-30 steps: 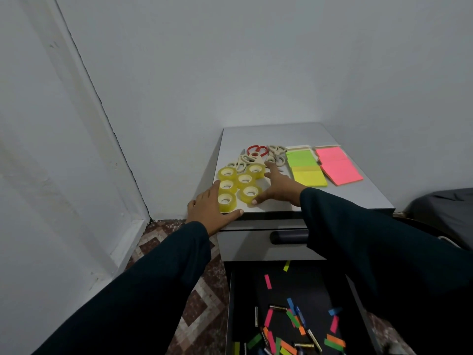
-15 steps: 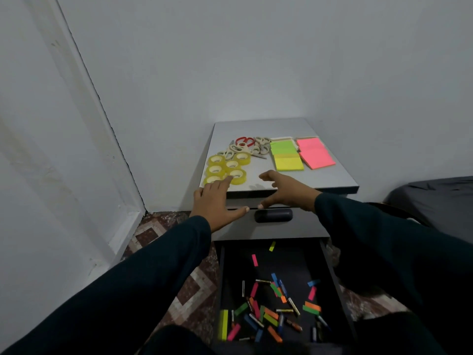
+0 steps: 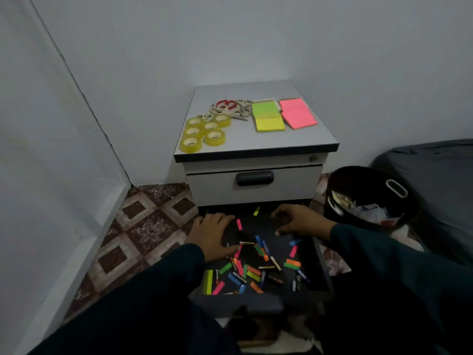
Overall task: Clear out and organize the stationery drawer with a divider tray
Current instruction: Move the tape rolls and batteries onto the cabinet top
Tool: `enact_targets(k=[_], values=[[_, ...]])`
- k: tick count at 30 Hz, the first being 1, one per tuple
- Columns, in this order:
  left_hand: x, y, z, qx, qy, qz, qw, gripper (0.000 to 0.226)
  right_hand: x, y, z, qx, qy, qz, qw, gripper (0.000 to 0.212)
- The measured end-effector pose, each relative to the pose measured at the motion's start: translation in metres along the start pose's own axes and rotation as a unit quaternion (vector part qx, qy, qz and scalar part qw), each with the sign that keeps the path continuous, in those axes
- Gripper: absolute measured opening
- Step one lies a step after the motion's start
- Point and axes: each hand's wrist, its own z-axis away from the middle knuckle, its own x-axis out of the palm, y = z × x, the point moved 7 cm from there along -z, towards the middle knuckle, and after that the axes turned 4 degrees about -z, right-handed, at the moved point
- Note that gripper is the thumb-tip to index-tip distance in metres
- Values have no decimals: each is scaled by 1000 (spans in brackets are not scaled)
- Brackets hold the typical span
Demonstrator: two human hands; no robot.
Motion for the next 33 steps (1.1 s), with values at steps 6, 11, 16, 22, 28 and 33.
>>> enact_targets(k=[6,11,16,22,28,33], values=[[58,0,-1,18,-53,-39,998,64,45,57,-15,47,-35,45,997,44],[93,4,-10,66,-123,-125,982,45,79,81,-35,51,-67,102,991,26],[118,9,-32,85,-130,-120,981,34,105,85,-62,16,-88,166,982,29],[153,23,-48,110,-157,-75,979,33,138,87,-83,-18,-91,196,976,41],[180,36,-53,129,-196,-71,970,32,161,97,-87,-14,-72,222,972,45],[186,35,-60,93,-203,-12,975,24,162,104,-89,12,-44,172,984,43]])
